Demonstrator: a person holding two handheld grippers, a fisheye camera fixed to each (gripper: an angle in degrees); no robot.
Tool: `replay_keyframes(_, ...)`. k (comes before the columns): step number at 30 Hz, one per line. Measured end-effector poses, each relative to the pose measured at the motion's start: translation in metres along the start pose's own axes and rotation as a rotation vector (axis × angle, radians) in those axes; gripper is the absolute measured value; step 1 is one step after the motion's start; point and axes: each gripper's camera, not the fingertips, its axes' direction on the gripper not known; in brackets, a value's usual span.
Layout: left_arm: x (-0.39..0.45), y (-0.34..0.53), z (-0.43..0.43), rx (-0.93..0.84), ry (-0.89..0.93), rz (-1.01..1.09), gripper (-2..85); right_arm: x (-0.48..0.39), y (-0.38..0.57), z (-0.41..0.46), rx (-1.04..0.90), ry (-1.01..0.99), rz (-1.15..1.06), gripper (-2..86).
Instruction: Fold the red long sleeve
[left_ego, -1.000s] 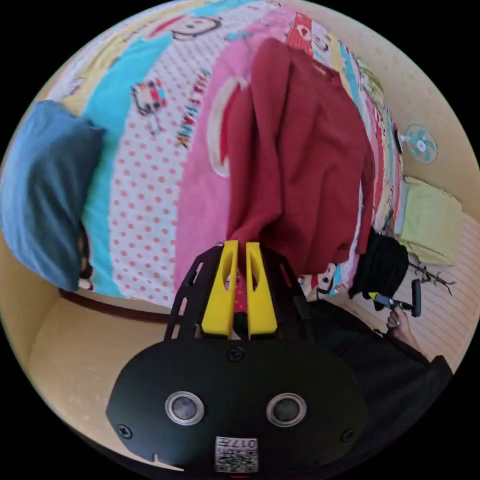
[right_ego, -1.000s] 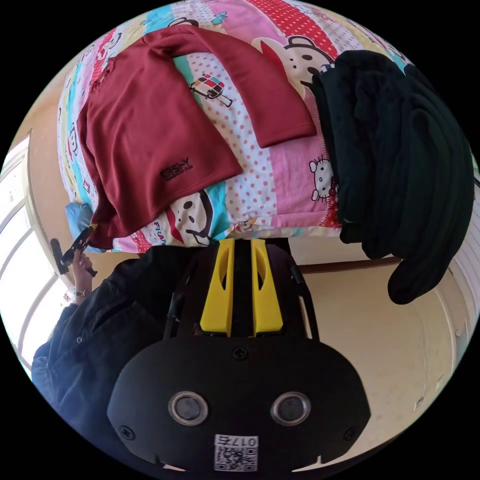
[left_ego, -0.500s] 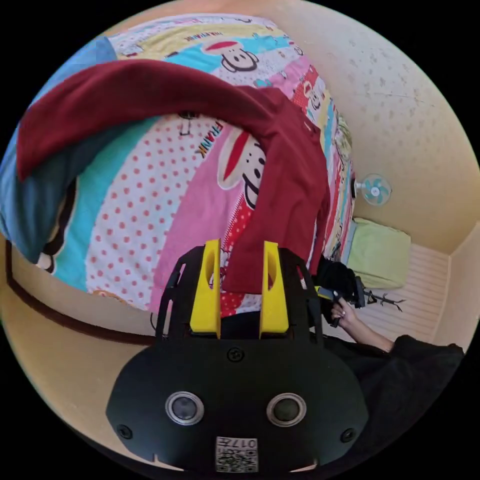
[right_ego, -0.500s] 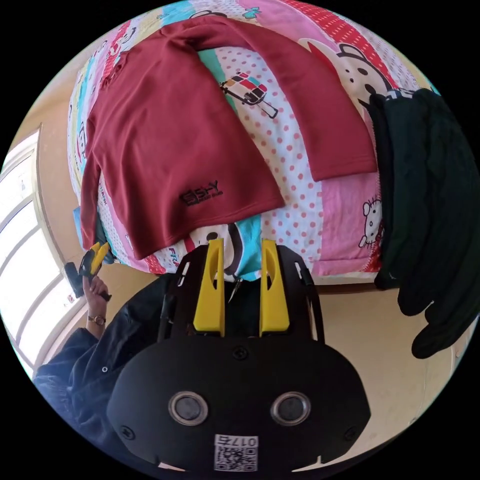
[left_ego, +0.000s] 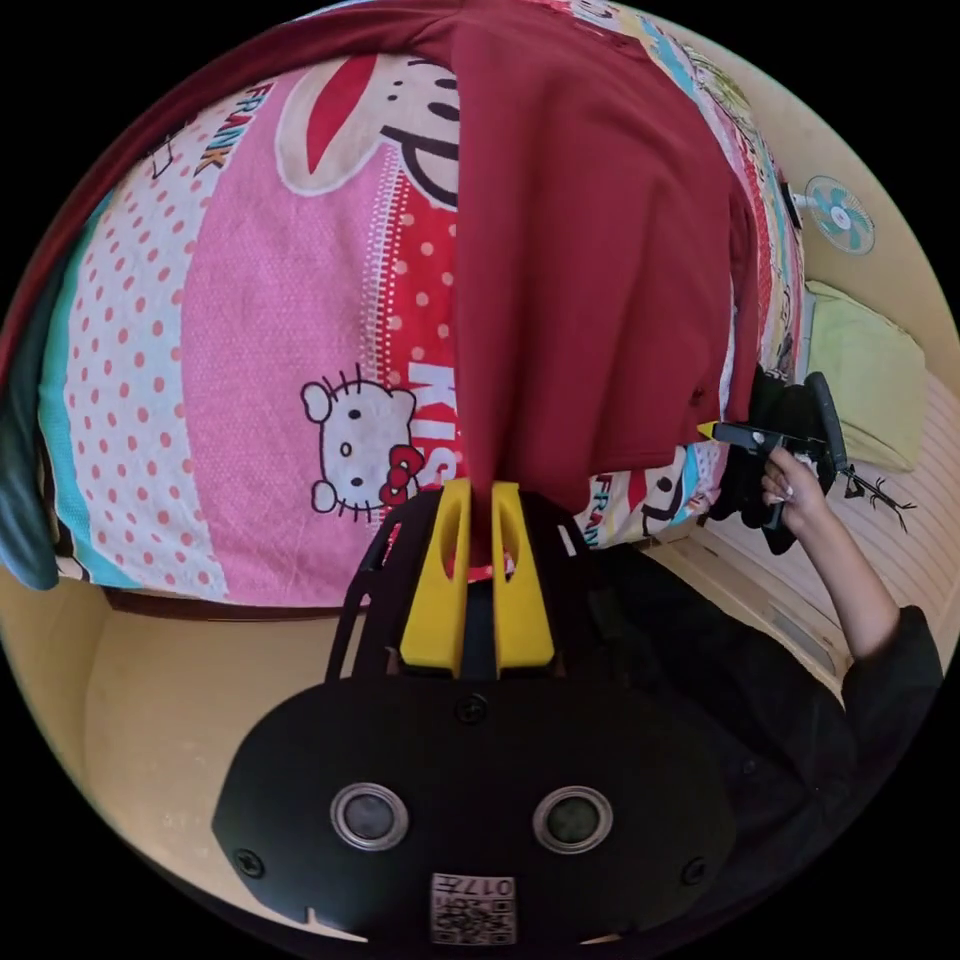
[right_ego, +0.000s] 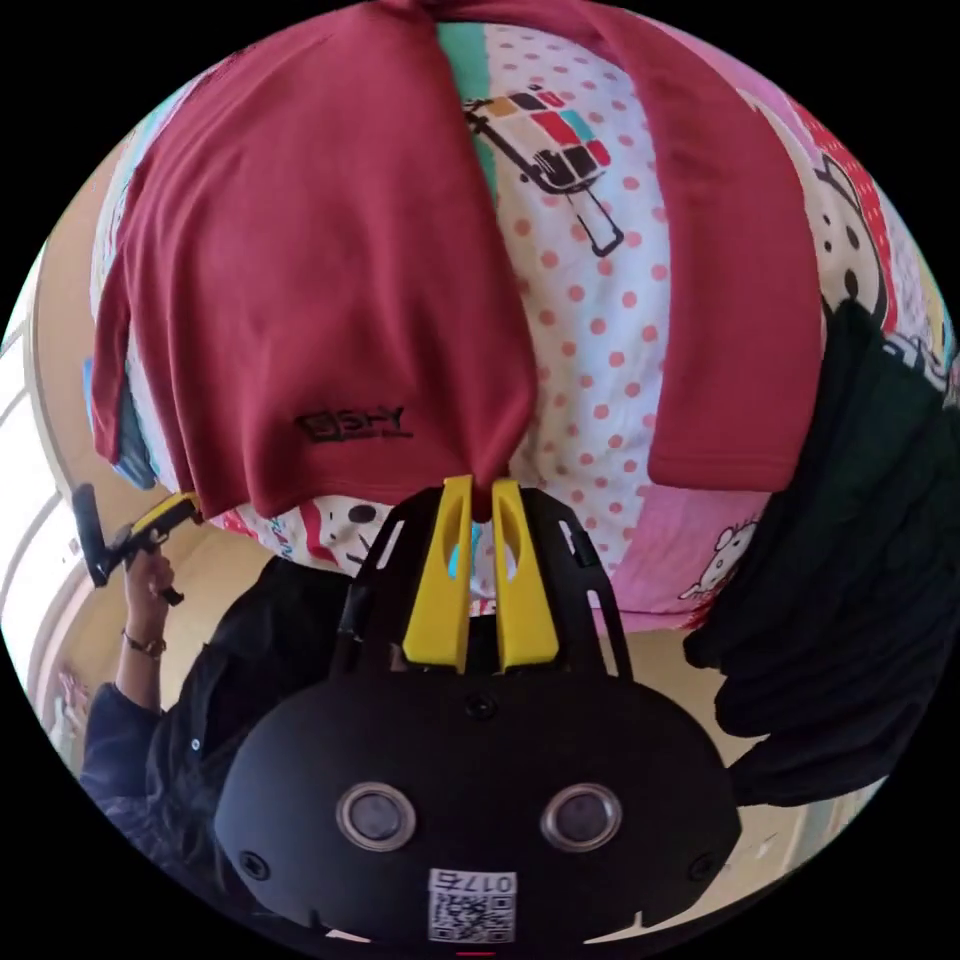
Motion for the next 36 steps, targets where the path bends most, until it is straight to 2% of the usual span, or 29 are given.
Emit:
replay_keyframes(3, -0.009, 0.044, -0.036, 0.105, 0.078, -0.061, 3.3, -0.013, 0.036, -0.030, 0.048, 0.107, -0.228, 4.1)
replay_keyframes(6, -0.010, 0.100, -0.063, 0.199, 0.123, -0.125, 3.1, -0.012, 0.090, -0.053, 0.097, 0.038, -0.352, 4.0)
replay_keyframes(10, 0.000, 0.168, -0.045, 0.189, -0.046, -0.253, 4.4, 0.006, 0.144, -0.027, 0.034, -0.055, -0.426, 4.7)
replay_keyframes(14, -0.005, 0.223, -0.009, 0.188, -0.004, -0.460, 6.8, 0.037, 0.152, 0.008, -0.004, -0.042, -0.375, 6.9)
replay_keyframes(17, 0.006, 0.276, -0.004, 0.307, 0.115, -0.515, 7.1, 0.050, 0.147, -0.020, 0.171, 0.074, -0.369, 9.5)
replay_keyframes(22, 0.040, 0.341, 0.014, 0.317, 0.087, -0.539, 7.1, 0.067, 0.099, -0.049, 0.349, 0.247, -0.321, 13.8)
replay_keyframes(24, 0.052, 0.356, 0.021, 0.321, 0.089, -0.536, 7.1, 0.070, 0.070, -0.035, 0.281, 0.291, -0.339, 14.8)
replay_keyframes(26, 0.063, 0.368, 0.028, 0.324, 0.094, -0.539, 7.0, 0.076, 0.036, 0.010, 0.085, 0.412, -0.360, 14.0)
replay_keyframes(28, 0.073, 0.380, 0.035, 0.313, 0.097, -0.550, 7.0, 0.072, 0.031, 0.020, 0.055, 0.468, -0.391, 10.4)
replay_keyframes(29, 0.075, 0.383, 0.036, 0.313, 0.096, -0.555, 7.0, 0.068, 0.030, 0.012, 0.049, 0.460, -0.373, 5.3)
replay_keyframes(30, 0.078, 0.390, 0.036, 0.324, 0.094, -0.562, 6.9, 0.066, 0.034, 0.003, 0.075, 0.428, -0.380, 5.0)
replay_keyframes(33, 0.078, 0.407, 0.034, 0.355, 0.100, -0.575, 6.4, 0.071, 0.071, -0.070, 0.252, 0.126, -0.427, 4.2)
replay_keyframes(35, 0.072, 0.416, 0.036, 0.366, 0.124, -0.607, 6.3, 0.107, 0.119, -0.142, 0.434, -0.111, -0.444, 3.9)
replay_keyframes(36, 0.068, 0.422, 0.037, 0.388, 0.153, -0.630, 6.3, 0.120, 0.131, -0.158, 0.477, -0.157, -0.431, 3.9)
